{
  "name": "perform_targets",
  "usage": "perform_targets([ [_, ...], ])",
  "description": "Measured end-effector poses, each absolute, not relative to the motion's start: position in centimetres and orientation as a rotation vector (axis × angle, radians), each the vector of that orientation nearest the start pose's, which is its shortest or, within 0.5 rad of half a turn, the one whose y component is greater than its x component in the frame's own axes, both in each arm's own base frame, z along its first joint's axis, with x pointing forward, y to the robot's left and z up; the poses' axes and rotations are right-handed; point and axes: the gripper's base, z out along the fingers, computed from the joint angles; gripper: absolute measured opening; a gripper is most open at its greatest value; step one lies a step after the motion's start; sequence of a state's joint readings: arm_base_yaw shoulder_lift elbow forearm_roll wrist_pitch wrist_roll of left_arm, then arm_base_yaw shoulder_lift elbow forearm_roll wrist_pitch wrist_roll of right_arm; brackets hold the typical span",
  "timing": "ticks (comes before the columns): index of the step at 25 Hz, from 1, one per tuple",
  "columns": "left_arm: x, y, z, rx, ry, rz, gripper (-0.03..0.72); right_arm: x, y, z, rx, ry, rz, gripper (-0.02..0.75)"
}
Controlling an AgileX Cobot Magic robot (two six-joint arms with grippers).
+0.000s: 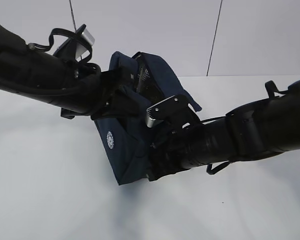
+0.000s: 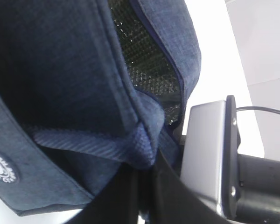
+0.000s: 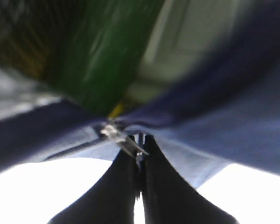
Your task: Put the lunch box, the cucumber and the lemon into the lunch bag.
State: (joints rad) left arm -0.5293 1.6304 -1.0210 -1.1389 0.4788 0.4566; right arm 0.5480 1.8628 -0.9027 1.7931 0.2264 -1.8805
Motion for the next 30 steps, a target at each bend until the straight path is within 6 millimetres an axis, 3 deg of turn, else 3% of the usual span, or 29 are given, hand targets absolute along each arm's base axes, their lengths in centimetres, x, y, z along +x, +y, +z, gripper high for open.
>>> perform_targets([
  [10,27.9,-20.7,24.1,0.106,2.473,-1.050,-0.004,29.5,19.9,15.1,-0.828,2.245,0.439,0.008],
  [17,27.9,-20.7,24.1,0.105,2.472,-1.049,-0.004,28.1,19.0,14.8,-0.804,2.287,0.434,0.008],
  [23,27.9,-20.7,24.1,0.101,2.468,-1.044,-0.004,27.8,18.9,16.1,-0.797,2.252,0.457,0.008],
  [30,27.9,-20.7,24.1,0.105,2.468,-1.042,-0.004,26.3,18.7,15.1,-0.778,2.304,0.555,0.008],
])
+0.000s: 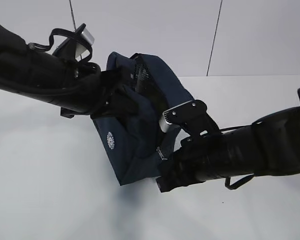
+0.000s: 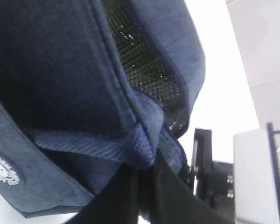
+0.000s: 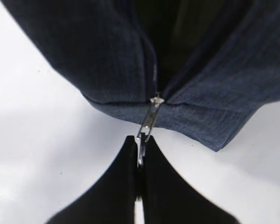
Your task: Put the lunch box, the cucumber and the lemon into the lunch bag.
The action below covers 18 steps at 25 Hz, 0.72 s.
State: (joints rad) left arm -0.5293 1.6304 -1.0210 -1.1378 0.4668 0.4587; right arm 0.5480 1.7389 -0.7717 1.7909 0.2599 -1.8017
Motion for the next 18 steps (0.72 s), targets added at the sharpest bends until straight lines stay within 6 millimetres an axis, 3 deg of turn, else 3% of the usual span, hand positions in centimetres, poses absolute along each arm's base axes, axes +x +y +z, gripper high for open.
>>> perform_targets([
  [18,27.9,-20.6,24.1,0.147,2.462,-1.022,-0.004,25.4,18.4,17.9,-0.796,2.211,0.582,0.008],
])
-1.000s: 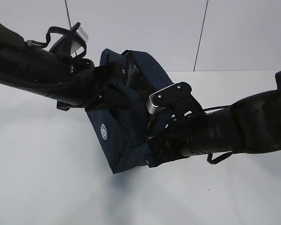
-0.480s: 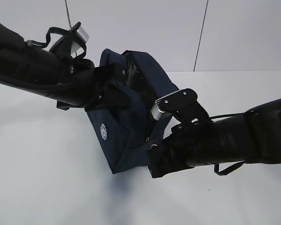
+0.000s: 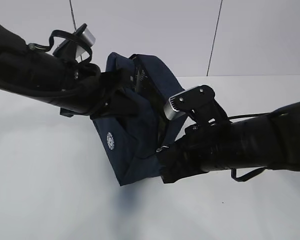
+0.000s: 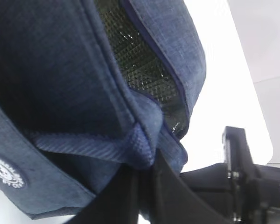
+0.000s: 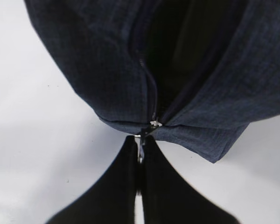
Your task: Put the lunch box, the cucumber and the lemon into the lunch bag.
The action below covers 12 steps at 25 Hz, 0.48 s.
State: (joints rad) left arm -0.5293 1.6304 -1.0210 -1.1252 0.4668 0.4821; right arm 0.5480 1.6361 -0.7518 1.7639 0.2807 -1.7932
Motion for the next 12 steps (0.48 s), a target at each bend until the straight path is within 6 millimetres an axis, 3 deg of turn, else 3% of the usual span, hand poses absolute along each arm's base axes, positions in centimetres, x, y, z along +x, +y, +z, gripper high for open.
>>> perform_targets([
  [12,27.91,-20.47,23.89,0.208,2.465,-0.971,-0.004,25.27,18.31,18.64,-0.791,2.188,0.583,0.008],
])
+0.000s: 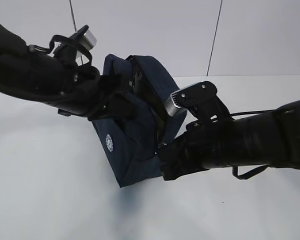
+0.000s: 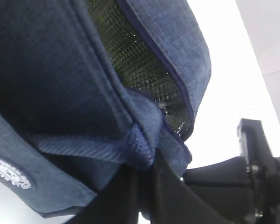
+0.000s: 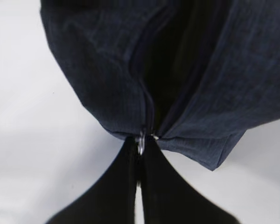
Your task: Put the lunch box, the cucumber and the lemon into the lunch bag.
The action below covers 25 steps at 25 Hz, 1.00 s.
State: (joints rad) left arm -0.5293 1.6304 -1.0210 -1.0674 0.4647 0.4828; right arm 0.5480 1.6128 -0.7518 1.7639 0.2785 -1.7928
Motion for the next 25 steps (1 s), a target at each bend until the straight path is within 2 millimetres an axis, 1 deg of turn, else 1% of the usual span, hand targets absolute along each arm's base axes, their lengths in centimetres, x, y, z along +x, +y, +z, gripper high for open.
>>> perform_targets([
  [5,27.9,-20.4,23.8,0.226,2.465,-0.958,-0.004,25.1,18.2,19.3,-0.787,2.166,0.585,0.008],
  [19,27.9,-20.4,23.8,0.232,2.466,-0.954,-0.004,25.2,18.2,19.5,-0.747,2.176,0.604,0.008],
  [25,27.9,-20.4,23.8,0.256,2.467,-0.935,-0.004,25.5,18.3,19.9,-0.736,2.163,0.596,0.008],
])
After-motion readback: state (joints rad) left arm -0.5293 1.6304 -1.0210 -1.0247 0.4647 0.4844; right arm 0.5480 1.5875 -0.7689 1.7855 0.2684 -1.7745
